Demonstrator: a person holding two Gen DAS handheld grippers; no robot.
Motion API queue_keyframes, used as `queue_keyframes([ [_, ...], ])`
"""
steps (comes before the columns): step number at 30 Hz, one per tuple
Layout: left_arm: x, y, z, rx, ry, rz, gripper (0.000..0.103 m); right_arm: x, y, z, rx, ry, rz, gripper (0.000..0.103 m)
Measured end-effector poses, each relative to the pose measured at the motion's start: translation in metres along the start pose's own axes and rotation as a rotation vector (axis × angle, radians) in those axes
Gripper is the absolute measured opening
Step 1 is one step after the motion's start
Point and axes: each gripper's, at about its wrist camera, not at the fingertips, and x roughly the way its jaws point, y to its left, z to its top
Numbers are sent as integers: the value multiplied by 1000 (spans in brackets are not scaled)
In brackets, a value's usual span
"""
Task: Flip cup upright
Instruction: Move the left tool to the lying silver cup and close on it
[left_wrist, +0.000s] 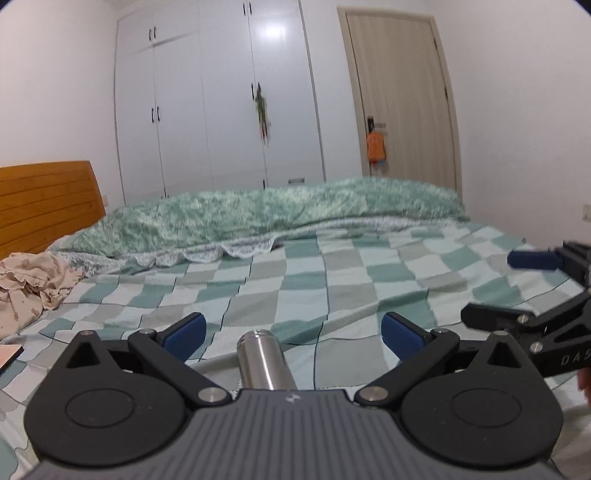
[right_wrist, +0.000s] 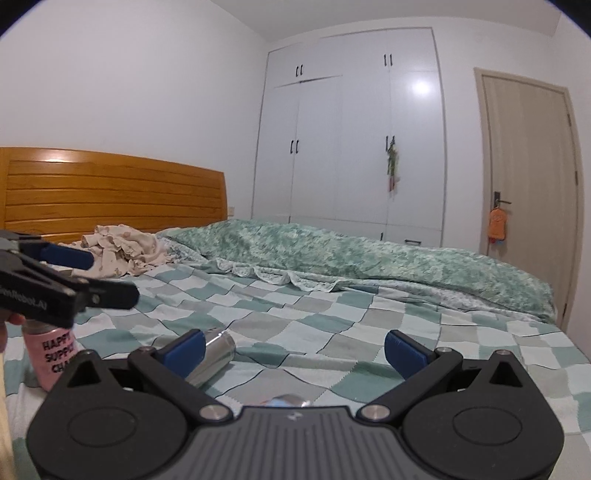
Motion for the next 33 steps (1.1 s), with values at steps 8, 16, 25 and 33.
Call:
queue_keyframes([
  [8, 64, -1, 11, 8, 182, 77, 103, 66, -40, 15, -10, 80, 99, 103],
  [16, 128, 8, 5, -7, 386, 134, 103, 118, -68, 13, -12, 129, 174, 103],
  [25, 180, 16, -22, -42, 549, 173, 100, 160, -75, -9, 20, 183, 262, 103],
  [33, 186, 24, -31, -128, 614, 122, 64, 170, -72, -22, 33, 217, 264, 103],
])
